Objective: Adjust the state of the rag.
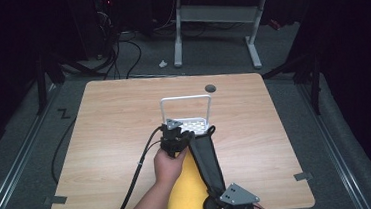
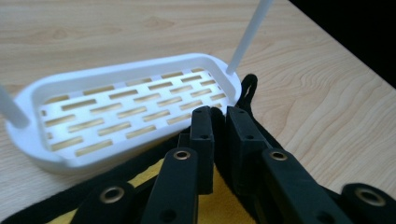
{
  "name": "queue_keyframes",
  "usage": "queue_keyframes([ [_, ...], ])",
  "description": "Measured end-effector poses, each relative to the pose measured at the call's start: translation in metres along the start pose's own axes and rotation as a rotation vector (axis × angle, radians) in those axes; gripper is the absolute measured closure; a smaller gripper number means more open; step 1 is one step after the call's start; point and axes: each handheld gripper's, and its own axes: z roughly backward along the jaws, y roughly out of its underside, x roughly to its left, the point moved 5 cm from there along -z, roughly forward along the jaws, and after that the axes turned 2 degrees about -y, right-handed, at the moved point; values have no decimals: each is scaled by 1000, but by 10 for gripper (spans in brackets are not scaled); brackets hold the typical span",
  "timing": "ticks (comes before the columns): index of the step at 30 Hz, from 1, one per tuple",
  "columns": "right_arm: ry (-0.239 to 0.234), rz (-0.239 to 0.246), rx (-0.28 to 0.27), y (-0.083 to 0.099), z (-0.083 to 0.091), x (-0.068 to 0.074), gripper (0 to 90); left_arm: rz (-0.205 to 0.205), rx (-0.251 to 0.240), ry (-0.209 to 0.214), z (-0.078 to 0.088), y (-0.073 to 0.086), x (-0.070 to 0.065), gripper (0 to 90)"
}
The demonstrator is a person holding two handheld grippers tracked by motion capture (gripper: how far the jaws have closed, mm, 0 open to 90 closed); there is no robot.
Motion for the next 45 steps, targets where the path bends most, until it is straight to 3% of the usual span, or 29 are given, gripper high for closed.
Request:
queue_keyframes([
  [11, 40, -31, 12, 14, 11, -15, 760, -43, 10, 46, -19, -11, -29, 796],
  [14, 76, -46, -8, 15, 18, -22, 637, -14, -2, 93, -21, -14, -35, 669],
  [17, 108, -80, -40, 13, 24, -31, 601, -16, -15, 120, -19, -14, -39, 558],
  [22, 107, -89, -43, 14, 23, -34, 600, -36, -11, 127, -8, -7, -37, 529],
  [31, 100, -73, -12, 17, 12, -32, 604, -93, 29, 103, 32, 27, -7, 567],
  [33, 101, -72, -4, 18, 10, -33, 604, -95, 53, 130, 44, 38, 1, 594],
  [36, 102, -89, -7, 18, 9, -35, 597, -118, 71, 131, 65, 56, 10, 627],
  [39, 96, -107, -25, 11, 5, -41, 582, -94, 71, 162, 81, 72, 14, 646],
  [45, 100, -92, -6, -7, -15, -60, 640, -127, 99, 167, 80, 92, 9, 662],
])
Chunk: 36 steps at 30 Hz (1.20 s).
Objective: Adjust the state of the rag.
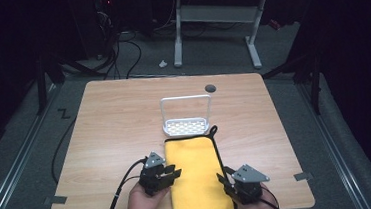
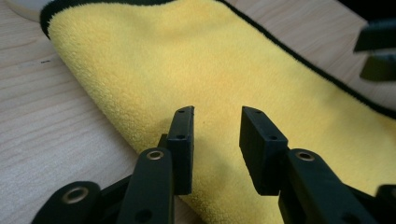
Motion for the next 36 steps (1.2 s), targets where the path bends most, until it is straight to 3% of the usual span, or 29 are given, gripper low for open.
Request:
queue_keyframes([
  [3, -2, -15, 37, -8, -21, -14, 669, 15, 29, -6, -9, 3, 1, 662],
  [6, -26, -36, 87, -14, -46, -23, 726, -6, 22, -14, -10, 4, 3, 688],
  [9, -24, -33, 145, -13, -63, -23, 745, -15, 23, -9, -8, 4, 7, 697],
  [11, -20, -25, 157, -12, -69, -20, 749, 6, 25, -6, -4, 6, 11, 697],
  [13, -30, -31, 161, -12, -68, -16, 746, 21, 25, -1, 1, 8, 15, 697],
  [18, -64, 7, 160, -8, -61, 3, 722, 31, 27, 7, 16, 19, 20, 697],
  [23, -86, 45, 156, -4, -53, 22, 700, 36, 21, 9, 28, 32, 15, 689],
  [28, -91, 62, 142, 2, -46, 29, 677, 15, 23, 5, 34, 39, 6, 669],
  [30, -91, 39, 114, 6, -44, 30, 671, 18, 19, 5, 35, 41, 3, 649],
  [31, -95, 24, 101, 8, -43, 30, 670, 21, 23, 10, 35, 41, 3, 649],
  [34, -108, 52, 104, 9, -40, 29, 656, 26, 19, 19, 37, 40, 3, 633],
  [36, -118, 46, 99, 10, -40, 28, 656, 24, -9, 10, 40, 36, 7, 606],
])
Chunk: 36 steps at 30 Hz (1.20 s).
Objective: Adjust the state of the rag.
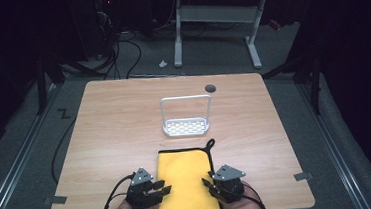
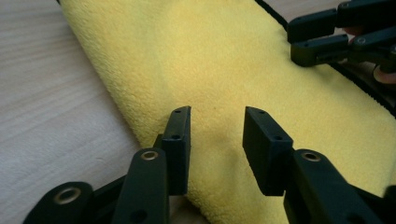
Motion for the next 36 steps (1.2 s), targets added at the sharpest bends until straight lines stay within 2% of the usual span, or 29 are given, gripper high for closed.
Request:
queue_keyframes([
  [1, -9, -4, -6, 0, 0, 0, 657, -1, -24, -14, 1, -4, 4, 575],
  [5, -12, -2, -4, 0, 0, -1, 657, 18, -72, -60, 1, -15, 18, 496],
  [8, -11, 4, -7, 0, 0, -1, 657, 10, -60, -104, -7, -22, 30, 461],
  [10, -11, 1, -4, 0, 0, -1, 657, 23, -53, -104, -14, -27, 35, 431],
  [12, -11, -1, -3, 0, 0, -1, 657, 15, -37, -128, -22, -33, 41, 411],
  [13, -11, -1, -4, 0, 0, -1, 657, 16, -32, -132, -26, -35, 44, 413],
  [16, -14, -3, -4, 1, 0, -1, 657, 56, -59, -133, -31, -45, 53, 407],
  [19, -18, -7, -4, 0, 0, -1, 657, 112, -60, -89, -34, -49, 60, 405],
  [20, -19, -6, -1, 0, 0, -2, 657, 118, -55, -84, -35, -50, 61, 406],
  [23, -21, -14, 5, -1, -1, -2, 656, 176, -27, -43, -42, -48, 65, 474],
  [24, -22, -15, 8, -1, -1, -2, 656, 190, -34, -28, -43, -48, 66, 514],
  [27, -30, -30, 16, -2, -1, -3, 650, 208, -22, -13, -44, -47, 66, 661],
  [29, -22, -25, -1, -7, -1, -3, 614, 195, -14, -17, -45, -46, 65, 740],
  [30, 6, -25, -16, -11, -1, -5, 598, 194, -14, -19, -45, -46, 65, 747],
  [32, 50, -55, -31, -21, -5, -14, 545, 164, -19, -42, -45, -45, 62, 774],
  [34, 80, -95, -11, -29, -14, -25, 492, 114, -19, -78, -46, -44, 58, 777],
  [36, 101, -140, 3, -34, -23, -37, 475, 98, -20, -85, -46, -44, 57, 776],
])
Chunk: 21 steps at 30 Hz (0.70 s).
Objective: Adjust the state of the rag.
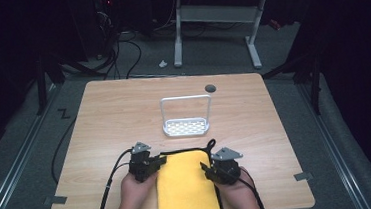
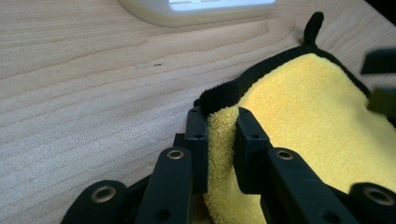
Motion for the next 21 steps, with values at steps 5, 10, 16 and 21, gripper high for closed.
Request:
queue_keyframes([
  [5, 23, -80, 40, -9, -22, -16, 408, 4, -2, 1, 0, 0, 0, 773],
  [10, -2, -71, 69, -11, -26, -9, 524, 9, -3, 10, 0, 0, 1, 766],
  [16, -20, -77, 45, -8, -24, -8, 677, 7, -4, 9, 0, 0, 0, 762],
  [21, -27, -44, 37, -8, -24, -3, 777, 5, -4, 5, 0, 0, 0, 763],
])
